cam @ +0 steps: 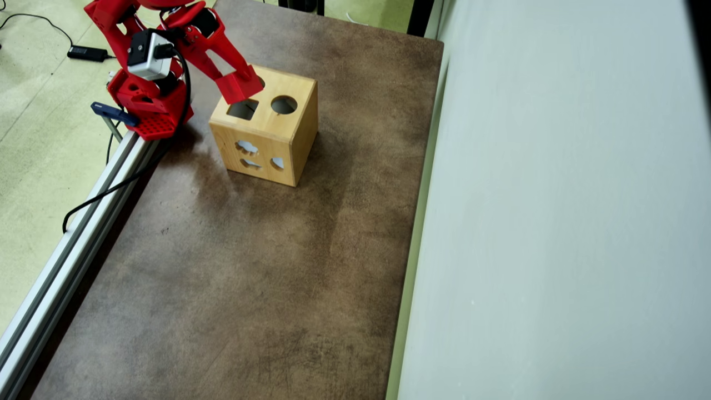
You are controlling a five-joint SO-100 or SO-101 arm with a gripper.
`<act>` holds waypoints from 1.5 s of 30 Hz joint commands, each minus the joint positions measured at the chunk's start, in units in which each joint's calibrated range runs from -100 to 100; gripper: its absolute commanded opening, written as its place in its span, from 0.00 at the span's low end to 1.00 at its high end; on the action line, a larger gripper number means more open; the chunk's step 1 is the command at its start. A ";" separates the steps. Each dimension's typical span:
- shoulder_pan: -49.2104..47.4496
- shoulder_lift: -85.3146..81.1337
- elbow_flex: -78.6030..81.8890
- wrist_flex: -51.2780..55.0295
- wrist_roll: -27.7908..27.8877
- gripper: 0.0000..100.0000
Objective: Pick and place the red cube on the square hole
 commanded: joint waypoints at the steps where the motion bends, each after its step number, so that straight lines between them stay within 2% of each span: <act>1: -2.09 -2.14 6.09 0.65 -0.83 0.02; 8: -2.31 -2.14 16.02 0.65 -0.88 0.02; 23: -6.85 -2.14 18.35 0.65 -0.88 0.02; 27: -6.85 -2.22 23.54 0.65 -0.88 0.02; 45: -6.77 -2.22 25.50 0.65 -0.83 0.02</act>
